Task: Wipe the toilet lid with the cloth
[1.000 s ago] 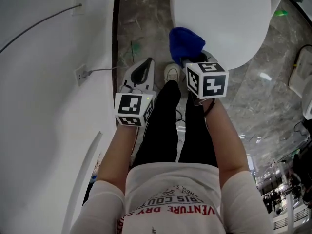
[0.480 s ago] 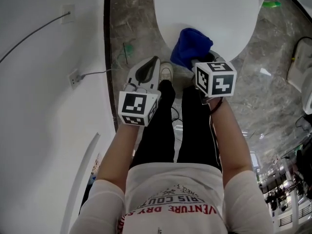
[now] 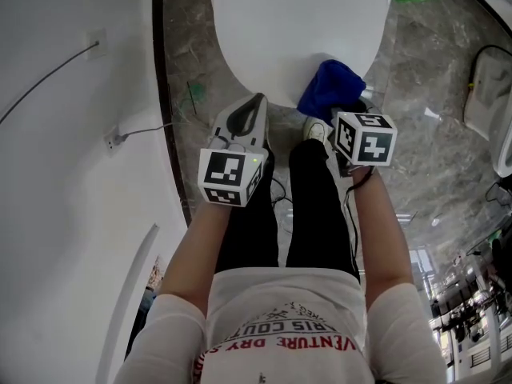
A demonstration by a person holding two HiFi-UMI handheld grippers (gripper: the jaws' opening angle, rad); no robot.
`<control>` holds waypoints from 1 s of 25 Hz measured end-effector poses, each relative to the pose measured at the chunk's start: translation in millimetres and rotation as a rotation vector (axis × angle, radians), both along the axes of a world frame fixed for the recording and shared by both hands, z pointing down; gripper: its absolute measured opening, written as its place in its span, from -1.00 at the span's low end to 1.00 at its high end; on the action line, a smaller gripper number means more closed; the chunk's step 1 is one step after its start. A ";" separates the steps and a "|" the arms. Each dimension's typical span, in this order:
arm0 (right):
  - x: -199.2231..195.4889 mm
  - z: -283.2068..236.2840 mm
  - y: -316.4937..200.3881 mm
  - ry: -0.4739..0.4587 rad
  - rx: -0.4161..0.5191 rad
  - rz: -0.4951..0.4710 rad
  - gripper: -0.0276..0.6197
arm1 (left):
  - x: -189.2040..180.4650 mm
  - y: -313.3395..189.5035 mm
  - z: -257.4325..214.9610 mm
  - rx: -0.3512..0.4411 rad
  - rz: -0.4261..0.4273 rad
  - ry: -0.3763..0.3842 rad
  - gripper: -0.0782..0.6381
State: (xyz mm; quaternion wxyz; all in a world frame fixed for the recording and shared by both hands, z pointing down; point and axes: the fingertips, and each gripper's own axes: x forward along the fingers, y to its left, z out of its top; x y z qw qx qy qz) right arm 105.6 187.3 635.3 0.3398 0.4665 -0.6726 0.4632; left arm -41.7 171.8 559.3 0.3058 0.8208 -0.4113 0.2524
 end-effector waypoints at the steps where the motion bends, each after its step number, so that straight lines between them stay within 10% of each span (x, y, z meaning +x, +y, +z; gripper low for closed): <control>1: 6.1 1.2 1.8 0.001 0.000 0.006 -0.64 | 4.0 1.7 1.0 -0.002 0.007 -0.004 -0.76; 25: 147.5 -35.2 25.9 0.038 0.048 0.158 -0.64 | 108.0 36.2 -31.5 0.018 0.032 0.041 -0.76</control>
